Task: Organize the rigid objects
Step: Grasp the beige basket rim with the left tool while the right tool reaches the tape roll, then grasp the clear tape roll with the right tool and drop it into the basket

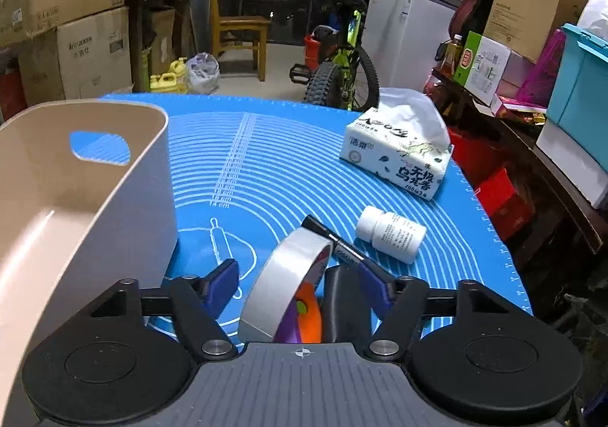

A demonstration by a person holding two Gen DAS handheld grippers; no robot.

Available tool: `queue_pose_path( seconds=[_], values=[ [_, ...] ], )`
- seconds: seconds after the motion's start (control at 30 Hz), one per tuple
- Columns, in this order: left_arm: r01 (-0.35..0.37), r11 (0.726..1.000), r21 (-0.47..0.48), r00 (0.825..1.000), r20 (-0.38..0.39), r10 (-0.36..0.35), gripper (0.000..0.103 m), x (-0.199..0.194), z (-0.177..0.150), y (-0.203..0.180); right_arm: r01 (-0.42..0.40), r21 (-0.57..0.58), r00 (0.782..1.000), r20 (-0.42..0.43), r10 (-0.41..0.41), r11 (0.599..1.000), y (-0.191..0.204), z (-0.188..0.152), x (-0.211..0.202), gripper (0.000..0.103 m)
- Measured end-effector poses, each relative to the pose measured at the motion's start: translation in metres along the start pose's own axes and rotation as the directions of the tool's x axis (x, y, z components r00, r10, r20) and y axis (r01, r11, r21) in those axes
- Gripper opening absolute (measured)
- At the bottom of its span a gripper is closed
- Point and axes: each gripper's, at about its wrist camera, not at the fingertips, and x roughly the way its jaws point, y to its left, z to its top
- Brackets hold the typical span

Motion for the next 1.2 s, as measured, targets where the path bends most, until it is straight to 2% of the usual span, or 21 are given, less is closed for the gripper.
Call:
queue_pose_path(
  seconds=[0.07,0.17,0.2,0.27,0.3,0.43,0.7,1.2],
  values=[
    [-0.001,1.0,-0.009,1.0,-0.013,0.001,0.021,0.002,-0.001,0.003,0.012,-0.013,1.0,-0.005,-0.012,1.0,0.003,-0.002,0.004,0.065],
    [-0.001,1.0,-0.03,1.0,-0.022,0.0,0.018,0.005,-0.001,0.007,-0.01,0.003,1.0,-0.006,0.01,1.0,0.001,-0.004,0.006,0.055],
    [0.001,0.999,-0.033,1.0,-0.023,-0.001,0.009,0.005,-0.001,0.008,-0.018,0.004,1.0,-0.003,0.018,1.0,0.001,-0.004,0.005,0.049],
    [0.003,0.999,-0.034,1.0,-0.021,-0.004,0.008,0.005,-0.001,0.01,-0.024,-0.005,1.0,-0.002,0.024,1.0,0.0,-0.004,0.002,0.038],
    [0.007,0.999,-0.04,1.0,-0.021,-0.008,0.008,0.005,-0.001,0.011,-0.032,0.0,0.999,-0.008,0.032,0.999,-0.001,-0.004,0.001,0.037],
    [0.01,0.999,-0.045,1.0,-0.021,-0.011,0.008,0.004,0.0,0.01,-0.107,0.084,0.994,-0.026,0.109,0.991,-0.014,-0.004,-0.006,0.033],
    [0.014,0.998,-0.054,1.0,-0.009,-0.014,0.008,0.002,0.001,0.009,-0.248,0.182,0.969,0.039,0.245,0.951,-0.032,0.001,-0.025,0.03],
    [0.01,0.999,-0.052,1.0,0.007,-0.01,0.008,0.001,-0.001,0.008,-0.324,0.169,0.939,0.172,0.296,0.931,-0.029,0.02,-0.069,0.029]
  ],
)
